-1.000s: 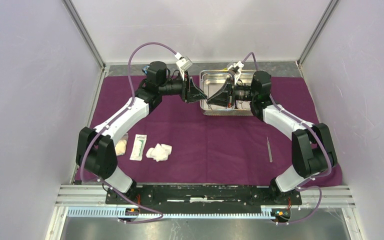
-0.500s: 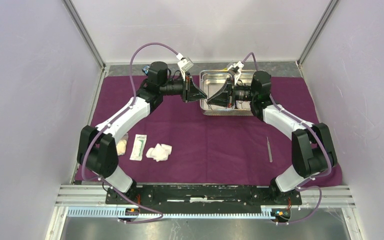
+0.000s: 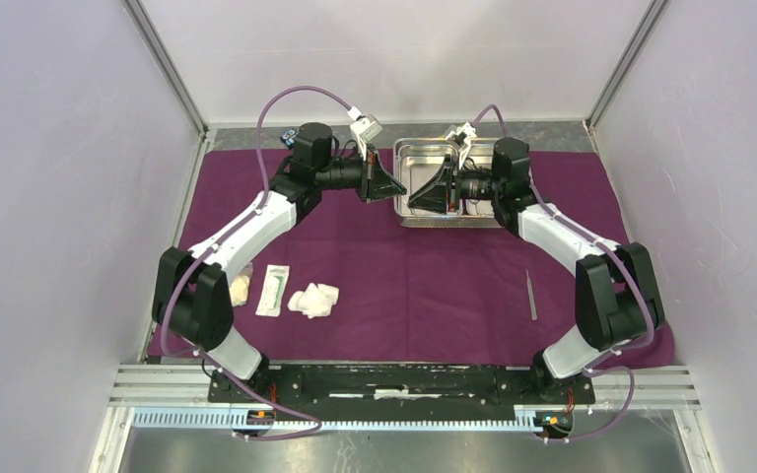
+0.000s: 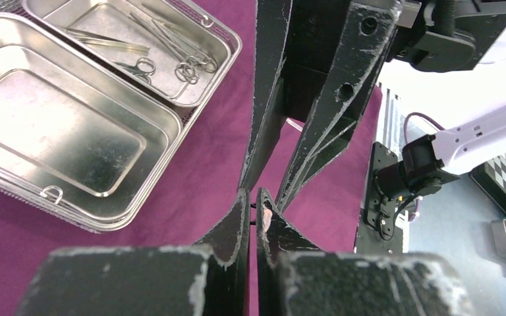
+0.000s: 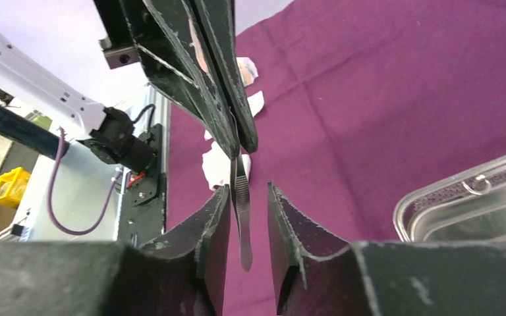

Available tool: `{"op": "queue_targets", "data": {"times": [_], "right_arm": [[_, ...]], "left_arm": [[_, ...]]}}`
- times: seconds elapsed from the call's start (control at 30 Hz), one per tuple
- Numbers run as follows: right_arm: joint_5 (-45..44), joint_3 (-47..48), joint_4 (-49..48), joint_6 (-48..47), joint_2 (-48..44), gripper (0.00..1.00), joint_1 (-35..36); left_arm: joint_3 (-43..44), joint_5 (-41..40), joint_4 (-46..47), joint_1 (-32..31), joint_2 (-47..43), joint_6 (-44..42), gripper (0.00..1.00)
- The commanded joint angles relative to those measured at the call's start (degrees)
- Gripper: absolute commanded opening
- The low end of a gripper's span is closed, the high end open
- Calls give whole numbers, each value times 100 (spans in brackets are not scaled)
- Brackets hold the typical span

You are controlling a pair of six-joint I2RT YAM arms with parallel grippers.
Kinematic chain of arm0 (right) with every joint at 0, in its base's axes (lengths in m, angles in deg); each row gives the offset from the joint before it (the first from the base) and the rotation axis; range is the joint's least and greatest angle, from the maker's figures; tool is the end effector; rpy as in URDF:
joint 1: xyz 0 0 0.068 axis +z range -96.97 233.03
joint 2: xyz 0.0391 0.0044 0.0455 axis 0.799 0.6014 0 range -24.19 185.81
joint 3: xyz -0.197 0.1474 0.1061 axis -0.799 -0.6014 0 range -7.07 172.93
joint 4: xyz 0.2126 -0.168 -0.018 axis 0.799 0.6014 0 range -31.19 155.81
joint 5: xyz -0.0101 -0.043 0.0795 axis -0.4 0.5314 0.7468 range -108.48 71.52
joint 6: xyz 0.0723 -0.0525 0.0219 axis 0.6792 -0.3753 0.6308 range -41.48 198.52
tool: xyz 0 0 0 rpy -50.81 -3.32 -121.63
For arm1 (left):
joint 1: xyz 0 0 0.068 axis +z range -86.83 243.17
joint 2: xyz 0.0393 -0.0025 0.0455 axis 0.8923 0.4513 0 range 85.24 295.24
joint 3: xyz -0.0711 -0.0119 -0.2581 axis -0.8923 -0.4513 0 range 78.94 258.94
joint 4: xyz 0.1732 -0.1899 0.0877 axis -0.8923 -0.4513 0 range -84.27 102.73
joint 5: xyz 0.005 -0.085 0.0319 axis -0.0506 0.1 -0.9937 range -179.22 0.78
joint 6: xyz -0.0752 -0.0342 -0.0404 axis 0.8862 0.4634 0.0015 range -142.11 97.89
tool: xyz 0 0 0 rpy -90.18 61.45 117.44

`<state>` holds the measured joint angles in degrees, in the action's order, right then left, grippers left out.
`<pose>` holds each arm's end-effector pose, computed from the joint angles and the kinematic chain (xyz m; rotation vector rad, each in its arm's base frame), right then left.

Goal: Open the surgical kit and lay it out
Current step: Place the medical item in the surgical kit.

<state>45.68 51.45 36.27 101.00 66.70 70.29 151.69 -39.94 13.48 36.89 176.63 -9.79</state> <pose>0.3413 0.1839 0.2675 -0.7988 1.6976 1.4527 0.3394 -0.2373 0.3081 0.8446 1.7753 -1.2560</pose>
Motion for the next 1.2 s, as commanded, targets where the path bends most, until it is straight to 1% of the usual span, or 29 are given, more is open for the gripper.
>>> {"op": "queue_targets", "data": {"times": [0.0, 0.1, 0.13, 0.2, 0.4, 0.53, 0.67, 0.93, 1.03, 1.17], "right_arm": [[-375, 430, 944, -937, -201, 37, 27], [-761, 776, 1808, -1713, -316, 48, 21], [-906, 892, 2048, -1946, -355, 50, 26], [-1168, 1138, 2547, -2407, -442, 53, 36], [-1905, 1665, 3409, -3091, -572, 57, 217], [-2257, 1883, 3992, -3421, -451, 57, 375], [-2376, 1987, 4304, -3646, -363, 57, 592], [-2549, 2049, 4515, -3851, -383, 55, 858], [-2718, 2056, 4529, -3873, -334, 53, 968], [-3001, 2123, 4551, -3857, -236, 46, 1047]], "left_arm": [[168, -341, -40, -19, -239, -76, 2], [210, -516, -313, -17, -270, -18, 2], [230, -553, -356, -17, -261, 22, 2], [290, -694, -518, -22, -236, 200, 2], [493, -1089, -864, -18, -116, 870, 2], [565, -1114, -876, -19, -45, 1382, 2], [556, -1067, -819, -19, 41, 1689, 2], [538, -1140, -809, -41, 121, 1710, 2], [538, -1148, -805, -57, 128, 1700, 2], [522, -1148, -805, -71, 133, 1688, 2]]}}
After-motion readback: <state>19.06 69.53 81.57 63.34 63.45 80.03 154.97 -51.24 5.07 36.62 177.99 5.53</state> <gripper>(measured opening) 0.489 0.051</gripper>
